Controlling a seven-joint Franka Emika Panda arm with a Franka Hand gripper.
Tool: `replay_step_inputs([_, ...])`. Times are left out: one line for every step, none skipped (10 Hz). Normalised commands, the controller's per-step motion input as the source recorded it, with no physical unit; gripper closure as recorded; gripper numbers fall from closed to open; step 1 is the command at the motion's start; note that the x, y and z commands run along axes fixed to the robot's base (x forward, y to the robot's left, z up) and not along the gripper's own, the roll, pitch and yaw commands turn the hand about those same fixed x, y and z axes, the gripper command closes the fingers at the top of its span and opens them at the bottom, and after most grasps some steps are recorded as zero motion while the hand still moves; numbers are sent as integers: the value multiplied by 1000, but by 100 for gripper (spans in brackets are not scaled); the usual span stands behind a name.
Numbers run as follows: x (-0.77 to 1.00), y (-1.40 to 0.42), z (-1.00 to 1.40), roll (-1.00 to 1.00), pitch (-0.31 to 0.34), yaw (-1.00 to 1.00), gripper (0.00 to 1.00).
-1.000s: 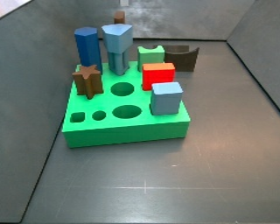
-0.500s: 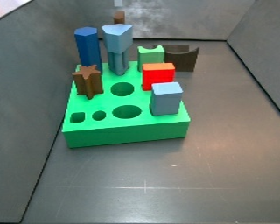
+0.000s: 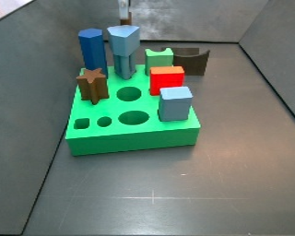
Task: Pick up the square-circle object. Move up. Rotate the square-circle object. Move to above the board. Insert the square-circle object.
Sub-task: Rotate the square-circle object, then move to above the board.
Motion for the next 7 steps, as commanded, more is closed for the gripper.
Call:
replay_step_inputs([14,7,-772,-17,-40,-54,0])
replay_step_inputs([10,7,-663,-25,-49,-50,0])
replay_step_inputs([11,6,-503,-38,-52,-45,0])
replay_step_inputs([17,6,-297,-54,-52,-38,0])
replay_step_inputs([0,0,0,-69,-50,-32,100])
replay_step_inputs([258,-365,1000,85,199,130,100])
replay_step_inputs([250,-361,1000,88,220,133,100])
